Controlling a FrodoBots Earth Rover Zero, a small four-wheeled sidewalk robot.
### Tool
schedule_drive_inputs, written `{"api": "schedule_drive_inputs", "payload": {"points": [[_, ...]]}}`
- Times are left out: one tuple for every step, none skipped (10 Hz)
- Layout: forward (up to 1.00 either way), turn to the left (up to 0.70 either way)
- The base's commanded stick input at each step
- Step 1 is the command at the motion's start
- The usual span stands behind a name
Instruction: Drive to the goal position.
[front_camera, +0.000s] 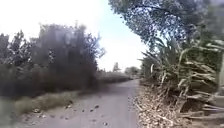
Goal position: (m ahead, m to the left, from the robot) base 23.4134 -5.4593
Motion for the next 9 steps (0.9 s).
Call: {"api": "schedule_drive_inputs", "payload": {"points": [[0.85,0.09],[0.85,0.09],[0.85,0.05],[0.85,0.01],[0.85,-0.34],[0.85,-0.34],[0.85,-0.34],[0.85,-0.34],[0.85,-0.34]]}}
